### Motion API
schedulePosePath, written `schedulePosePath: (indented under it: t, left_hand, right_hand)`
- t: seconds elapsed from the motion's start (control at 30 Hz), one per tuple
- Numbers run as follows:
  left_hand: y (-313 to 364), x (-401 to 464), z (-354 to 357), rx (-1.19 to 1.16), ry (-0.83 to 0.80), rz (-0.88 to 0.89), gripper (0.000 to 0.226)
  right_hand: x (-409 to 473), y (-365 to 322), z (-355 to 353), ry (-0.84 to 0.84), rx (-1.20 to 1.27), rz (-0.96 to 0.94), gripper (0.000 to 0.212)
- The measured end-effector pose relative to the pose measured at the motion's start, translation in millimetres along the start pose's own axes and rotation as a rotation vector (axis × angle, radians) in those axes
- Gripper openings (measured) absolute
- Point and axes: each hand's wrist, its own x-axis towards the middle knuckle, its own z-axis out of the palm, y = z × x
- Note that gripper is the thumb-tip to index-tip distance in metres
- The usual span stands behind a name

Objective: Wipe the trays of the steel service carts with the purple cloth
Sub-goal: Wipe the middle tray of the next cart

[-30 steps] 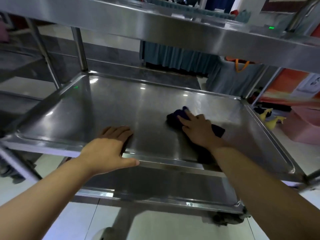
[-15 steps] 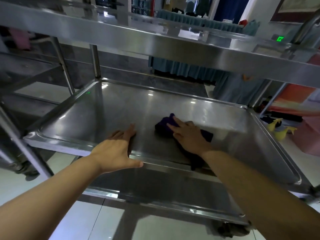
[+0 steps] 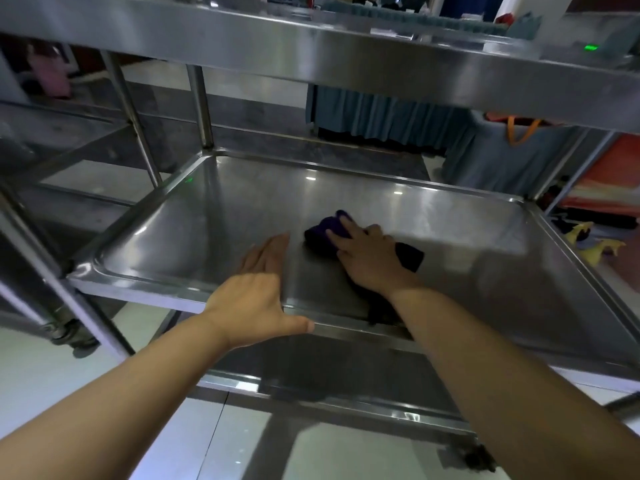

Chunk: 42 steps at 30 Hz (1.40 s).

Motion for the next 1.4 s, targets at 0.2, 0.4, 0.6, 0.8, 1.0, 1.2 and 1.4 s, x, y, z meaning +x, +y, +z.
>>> schedulePosePath:
  t: [0.2,0.4,0.6,0.8,1.0,1.2,1.4]
  left_hand:
    - [3.5,-6.3,-7.0,-0.126,0.152,0.034,0.139]
    - [-60.1,-37.8,-30.1,-0.078,0.178,-0.061,0.113]
    - [-146.0,-78.6,-23.8,-0.049,0.358,0.022,0.059]
    - [-146.2,-71.4,-7.5,-0.275,0.511,-0.069,0.036]
    - [-142.4,-75.8,-2.5,-0.316,0.563,-0.093,0.034]
    - [-143.9,-77.8,-0.9,-0.336,0.582,-0.079,0.034]
    - [-147.6,-80.6,-3.5,-0.342,0.564,-0.020,0.032]
  right_hand:
    - [-4.5,-78.2,16.9,-0.128,0.351,-0.120,0.054]
    - [-13.3,-43.2,-3.1,-0.068,0.208,-0.282,0.044]
    - [28.6,7.8,-6.6,0.012,0.091,0.055,0.047]
    - [53.0,-28.0,0.3,-0.002,-0.067,0.216,0.049]
    - [36.3,-120.6,2.4,-0.041,-0.056,-0.165,0.050]
    - [16.2,-166.2,1.2,-0.143,0.014,-0.351,0.049]
    - [55.3,-130.9,-0.1,-0.071,-0.015,-0.188,0.047]
